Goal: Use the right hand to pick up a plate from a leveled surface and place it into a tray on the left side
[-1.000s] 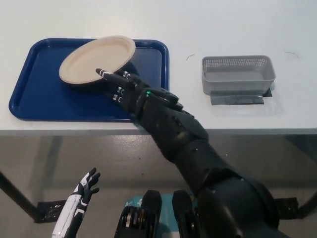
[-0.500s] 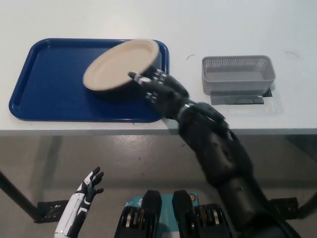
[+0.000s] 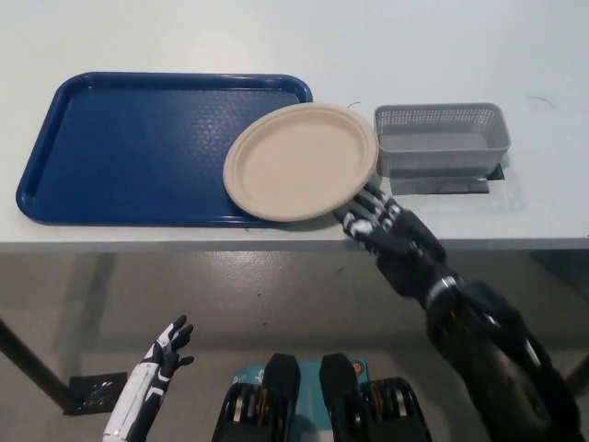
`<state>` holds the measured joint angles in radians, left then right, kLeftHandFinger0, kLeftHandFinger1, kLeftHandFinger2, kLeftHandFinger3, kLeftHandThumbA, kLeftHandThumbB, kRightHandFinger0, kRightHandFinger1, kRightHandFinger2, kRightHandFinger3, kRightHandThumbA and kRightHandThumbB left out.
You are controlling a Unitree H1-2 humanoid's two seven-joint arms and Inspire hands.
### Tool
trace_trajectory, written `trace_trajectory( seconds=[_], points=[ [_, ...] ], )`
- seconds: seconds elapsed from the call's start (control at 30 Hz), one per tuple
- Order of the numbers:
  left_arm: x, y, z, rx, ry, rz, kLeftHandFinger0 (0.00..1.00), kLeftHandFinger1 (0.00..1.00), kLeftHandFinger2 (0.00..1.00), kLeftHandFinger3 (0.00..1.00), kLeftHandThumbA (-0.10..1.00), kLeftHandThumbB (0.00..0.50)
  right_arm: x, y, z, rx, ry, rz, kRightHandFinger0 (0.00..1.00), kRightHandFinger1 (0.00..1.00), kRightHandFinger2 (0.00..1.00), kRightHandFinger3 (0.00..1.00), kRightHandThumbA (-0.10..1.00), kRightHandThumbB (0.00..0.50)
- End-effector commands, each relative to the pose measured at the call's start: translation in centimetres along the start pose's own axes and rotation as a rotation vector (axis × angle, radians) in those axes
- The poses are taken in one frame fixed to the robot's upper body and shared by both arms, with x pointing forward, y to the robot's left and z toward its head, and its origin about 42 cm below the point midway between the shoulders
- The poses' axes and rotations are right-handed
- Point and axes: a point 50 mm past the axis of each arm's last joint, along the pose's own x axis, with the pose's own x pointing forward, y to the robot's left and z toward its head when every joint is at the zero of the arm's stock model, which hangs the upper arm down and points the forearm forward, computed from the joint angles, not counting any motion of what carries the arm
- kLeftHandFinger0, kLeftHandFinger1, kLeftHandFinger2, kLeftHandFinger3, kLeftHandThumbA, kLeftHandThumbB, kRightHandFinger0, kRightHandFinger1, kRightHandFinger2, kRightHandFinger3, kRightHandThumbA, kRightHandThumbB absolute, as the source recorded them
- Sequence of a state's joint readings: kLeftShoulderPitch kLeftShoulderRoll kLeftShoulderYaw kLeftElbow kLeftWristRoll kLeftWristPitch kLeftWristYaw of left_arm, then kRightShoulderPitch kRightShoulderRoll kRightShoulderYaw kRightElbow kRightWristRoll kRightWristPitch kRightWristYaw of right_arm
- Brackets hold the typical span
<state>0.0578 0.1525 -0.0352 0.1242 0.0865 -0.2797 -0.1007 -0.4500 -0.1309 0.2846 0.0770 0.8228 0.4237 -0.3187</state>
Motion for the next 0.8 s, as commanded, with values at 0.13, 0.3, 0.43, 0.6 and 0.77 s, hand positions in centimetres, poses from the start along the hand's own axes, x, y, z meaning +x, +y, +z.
trace_trajectory(
  seconds=[0.13,0.3,0.43,0.6,0.77],
  points=[
    [1.8,1.0,2.1,0.046,-0.087,-0.059,0.88,0.97,1.00,1.00,1.00,0.075,-15.1,9.6,1.3,-0.048,0.075,0.521,1.00,1.00,1.00,1.00,0.77,0.301],
    [1.7,0.8,2.1,0.034,-0.087,-0.062,0.86,0.94,1.00,1.00,1.00,0.069,-13.1,10.6,2.9,-0.077,0.033,0.502,1.00,1.00,1.00,1.00,0.82,0.268],
    [1.6,0.8,2.1,0.032,-0.081,-0.059,0.85,0.95,1.00,1.00,1.00,0.064,-11.6,12.4,5.3,-0.094,0.004,0.507,1.00,1.00,1.00,1.00,0.83,0.284],
    [0.9,0.2,1.7,0.019,-0.073,-0.064,0.85,0.94,1.00,1.00,0.98,0.055,-10.3,15.1,8.8,-0.077,-0.044,0.513,1.00,1.00,1.00,1.00,0.76,0.327],
    [0.4,0.1,1.9,0.032,-0.066,-0.073,0.85,0.93,1.00,1.00,0.97,0.033,-14.4,15.1,6.5,-0.228,-0.112,0.620,1.00,1.00,1.00,1.00,0.91,0.261]
  ],
)
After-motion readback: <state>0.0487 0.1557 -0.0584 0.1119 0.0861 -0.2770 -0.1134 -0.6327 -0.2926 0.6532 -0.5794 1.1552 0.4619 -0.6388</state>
